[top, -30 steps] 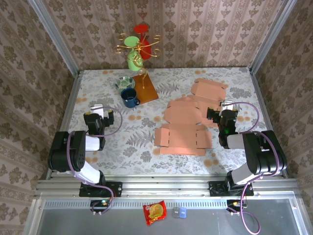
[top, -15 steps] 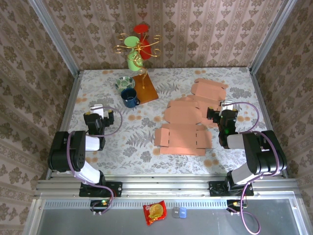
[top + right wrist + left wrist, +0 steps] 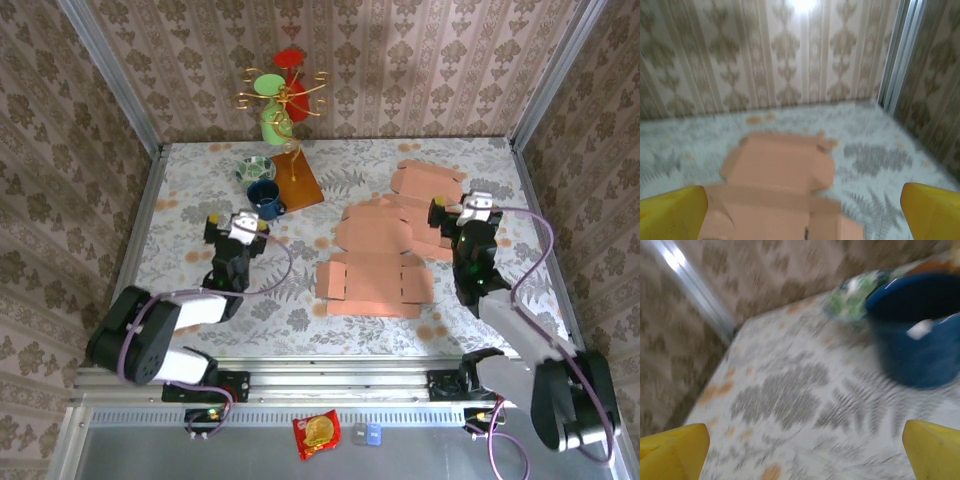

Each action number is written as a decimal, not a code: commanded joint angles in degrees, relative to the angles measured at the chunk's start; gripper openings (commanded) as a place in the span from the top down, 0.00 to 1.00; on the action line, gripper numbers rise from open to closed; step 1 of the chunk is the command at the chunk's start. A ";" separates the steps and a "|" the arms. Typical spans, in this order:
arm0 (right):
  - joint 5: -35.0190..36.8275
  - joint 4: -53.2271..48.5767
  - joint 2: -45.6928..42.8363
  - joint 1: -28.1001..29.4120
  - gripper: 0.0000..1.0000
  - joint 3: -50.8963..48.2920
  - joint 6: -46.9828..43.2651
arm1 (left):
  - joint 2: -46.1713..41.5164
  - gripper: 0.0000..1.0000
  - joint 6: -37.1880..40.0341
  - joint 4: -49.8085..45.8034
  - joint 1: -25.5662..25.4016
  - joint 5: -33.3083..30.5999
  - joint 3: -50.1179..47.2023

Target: Fold the paper box

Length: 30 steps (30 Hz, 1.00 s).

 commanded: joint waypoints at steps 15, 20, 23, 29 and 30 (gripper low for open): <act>-33.47 -64.78 -4.10 0.27 0.17 18.18 55.95 | -1.79 0.31 -96.39 -82.62 -11.04 34.74 27.90; -36.50 -57.84 -3.75 3.31 0.19 12.37 60.55 | -2.93 0.35 -112.87 -73.59 -17.95 36.33 21.02; -37.54 -55.75 -2.47 4.35 0.19 10.99 61.28 | -1.62 0.38 -124.14 -61.86 -21.64 36.04 14.61; -41.82 -47.07 -3.33 5.10 0.19 4.78 65.57 | 5.43 0.39 -133.20 -46.94 -27.92 30.39 12.45; -42.05 -46.50 -3.73 5.32 0.20 3.82 66.32 | 6.51 0.39 -133.82 -44.95 -28.58 29.60 12.32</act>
